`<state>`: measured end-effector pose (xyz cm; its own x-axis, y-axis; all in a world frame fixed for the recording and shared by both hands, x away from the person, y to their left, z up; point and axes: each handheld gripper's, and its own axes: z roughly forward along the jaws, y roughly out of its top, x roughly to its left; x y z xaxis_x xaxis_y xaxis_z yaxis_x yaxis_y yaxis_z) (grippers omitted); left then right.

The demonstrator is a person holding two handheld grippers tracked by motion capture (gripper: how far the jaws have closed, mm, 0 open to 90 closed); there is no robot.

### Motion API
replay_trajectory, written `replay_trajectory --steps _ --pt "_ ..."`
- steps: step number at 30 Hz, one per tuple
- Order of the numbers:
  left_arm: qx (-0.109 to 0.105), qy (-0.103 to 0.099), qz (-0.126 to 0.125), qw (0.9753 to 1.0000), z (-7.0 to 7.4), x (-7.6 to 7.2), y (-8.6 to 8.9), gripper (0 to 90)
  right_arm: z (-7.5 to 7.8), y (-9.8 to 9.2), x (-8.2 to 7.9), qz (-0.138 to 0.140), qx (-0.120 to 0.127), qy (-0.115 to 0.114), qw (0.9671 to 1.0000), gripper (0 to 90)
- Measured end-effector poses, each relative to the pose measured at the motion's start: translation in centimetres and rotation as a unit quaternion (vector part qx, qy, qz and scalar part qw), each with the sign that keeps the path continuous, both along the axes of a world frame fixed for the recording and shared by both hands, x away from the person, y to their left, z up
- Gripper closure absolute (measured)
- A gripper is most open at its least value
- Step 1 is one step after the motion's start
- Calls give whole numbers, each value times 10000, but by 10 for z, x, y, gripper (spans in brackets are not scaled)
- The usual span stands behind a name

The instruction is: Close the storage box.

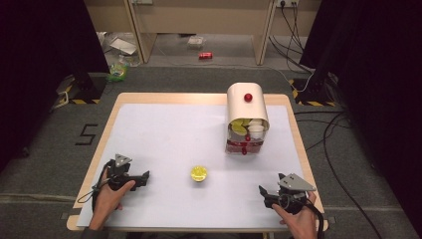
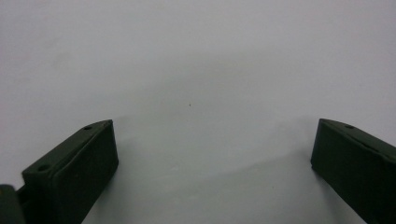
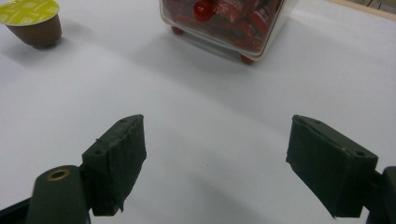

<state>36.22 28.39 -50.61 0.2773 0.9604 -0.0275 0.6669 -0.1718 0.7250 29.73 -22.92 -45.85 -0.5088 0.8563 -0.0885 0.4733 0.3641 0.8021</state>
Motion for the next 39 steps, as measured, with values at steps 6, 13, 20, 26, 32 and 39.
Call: replay_trajectory --steps 6,13,20,26,32,39 --pt "1 1 0 10000 0 0 0 0 -4 -4 -2 -21 -33 97 9999 203" --pt "6 2 -3 10000 0 0 0 0 -8 -7 -4 -54 -37 162 9998 204" --pt "6 1 -2 10000 0 0 0 0 -14 -10 -5 -82 -81 314 9994 204" --pt "7 2 -3 10000 0 0 0 0 -19 -13 -5 -74 -132 470 9988 206" --pt "6 1 -3 10000 0 0 0 0 -21 -13 -4 -36 -143 551 9984 206" --pt "9 3 -3 10000 0 0 0 0 -32 -17 -3 -10 -206 889 9958 187"
